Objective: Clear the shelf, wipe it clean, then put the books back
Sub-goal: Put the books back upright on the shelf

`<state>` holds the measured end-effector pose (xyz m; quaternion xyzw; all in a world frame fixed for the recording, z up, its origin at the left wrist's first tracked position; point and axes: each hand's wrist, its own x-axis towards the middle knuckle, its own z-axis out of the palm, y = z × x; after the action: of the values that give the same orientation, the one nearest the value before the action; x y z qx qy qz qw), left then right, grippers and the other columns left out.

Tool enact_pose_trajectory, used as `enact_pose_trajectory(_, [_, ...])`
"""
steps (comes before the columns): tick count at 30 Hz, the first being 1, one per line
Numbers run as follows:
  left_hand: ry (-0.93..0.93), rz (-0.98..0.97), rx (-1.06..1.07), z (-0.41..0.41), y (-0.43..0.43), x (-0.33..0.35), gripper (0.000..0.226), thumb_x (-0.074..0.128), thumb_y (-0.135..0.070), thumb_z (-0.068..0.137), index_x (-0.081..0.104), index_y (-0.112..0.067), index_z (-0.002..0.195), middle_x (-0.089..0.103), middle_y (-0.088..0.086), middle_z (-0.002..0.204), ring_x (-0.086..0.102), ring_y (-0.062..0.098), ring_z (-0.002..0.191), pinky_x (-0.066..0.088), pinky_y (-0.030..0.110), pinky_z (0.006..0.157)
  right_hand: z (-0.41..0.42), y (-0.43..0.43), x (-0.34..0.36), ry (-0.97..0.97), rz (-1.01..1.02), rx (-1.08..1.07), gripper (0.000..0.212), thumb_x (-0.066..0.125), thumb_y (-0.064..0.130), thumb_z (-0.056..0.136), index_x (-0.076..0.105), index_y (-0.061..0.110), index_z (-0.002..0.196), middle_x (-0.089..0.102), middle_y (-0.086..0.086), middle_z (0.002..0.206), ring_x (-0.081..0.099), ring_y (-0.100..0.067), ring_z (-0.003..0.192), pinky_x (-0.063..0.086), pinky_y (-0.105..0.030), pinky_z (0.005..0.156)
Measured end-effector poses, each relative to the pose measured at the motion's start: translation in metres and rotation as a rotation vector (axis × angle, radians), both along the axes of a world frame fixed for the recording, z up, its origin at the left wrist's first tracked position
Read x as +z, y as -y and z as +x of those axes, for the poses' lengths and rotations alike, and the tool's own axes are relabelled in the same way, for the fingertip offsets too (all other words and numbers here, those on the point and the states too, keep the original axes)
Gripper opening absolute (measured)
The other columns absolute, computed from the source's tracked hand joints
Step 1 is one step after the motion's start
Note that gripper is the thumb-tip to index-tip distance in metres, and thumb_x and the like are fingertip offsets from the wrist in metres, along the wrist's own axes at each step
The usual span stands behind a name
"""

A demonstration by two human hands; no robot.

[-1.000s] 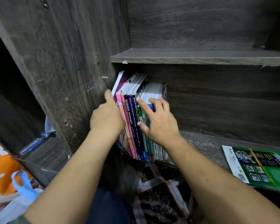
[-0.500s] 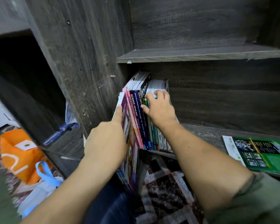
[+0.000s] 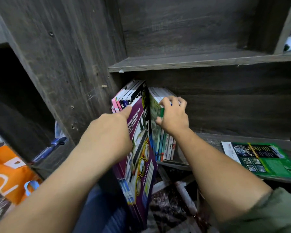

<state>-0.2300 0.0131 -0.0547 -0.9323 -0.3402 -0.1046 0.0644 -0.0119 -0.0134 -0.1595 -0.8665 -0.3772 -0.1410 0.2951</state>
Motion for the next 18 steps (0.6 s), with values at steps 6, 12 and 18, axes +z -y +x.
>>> enact_pose_trajectory(6, [0.051, 0.11, -0.019, 0.035, -0.023, 0.036, 0.073, 0.057, -0.02, 0.087, 0.025, -0.034, 0.151, 0.06, 0.01, 0.125, 0.056, 0.032, 0.112, 0.05, 0.039, 0.09, 0.01, 0.017, -0.001, 0.018, 0.016, 0.01, 0.049, 0.074, 0.032, 0.074, 0.048, 0.023, 0.115, 0.041, -0.001, 0.13, 0.022, -0.03, 0.13, 0.05, -0.039, 0.072])
enact_pose_trajectory(12, [0.177, 0.145, -0.014, 0.078, -0.05, 0.022, 0.078, 0.055, -0.011, 0.082, 0.025, -0.034, 0.15, 0.062, 0.014, 0.117, 0.059, 0.038, 0.104, 0.044, 0.038, 0.073, 0.009, 0.033, -0.009, 0.046, 0.056, 0.006, 0.047, 0.074, 0.031, 0.074, 0.051, 0.022, 0.113, 0.042, 0.0, 0.129, 0.021, -0.029, 0.13, 0.046, -0.035, 0.066])
enact_pose_trajectory(18, [0.313, 0.035, -0.016, 0.116, -0.067, -0.05, 0.064, 0.05, -0.009, 0.087, 0.035, -0.024, 0.147, 0.063, 0.017, 0.106, 0.061, 0.038, 0.097, 0.047, 0.042, 0.072, 0.008, 0.034, -0.015, 0.096, 0.131, 0.022, 0.046, 0.077, 0.031, 0.074, 0.054, 0.02, 0.113, 0.046, -0.002, 0.127, 0.025, -0.031, 0.131, 0.053, -0.041, 0.068])
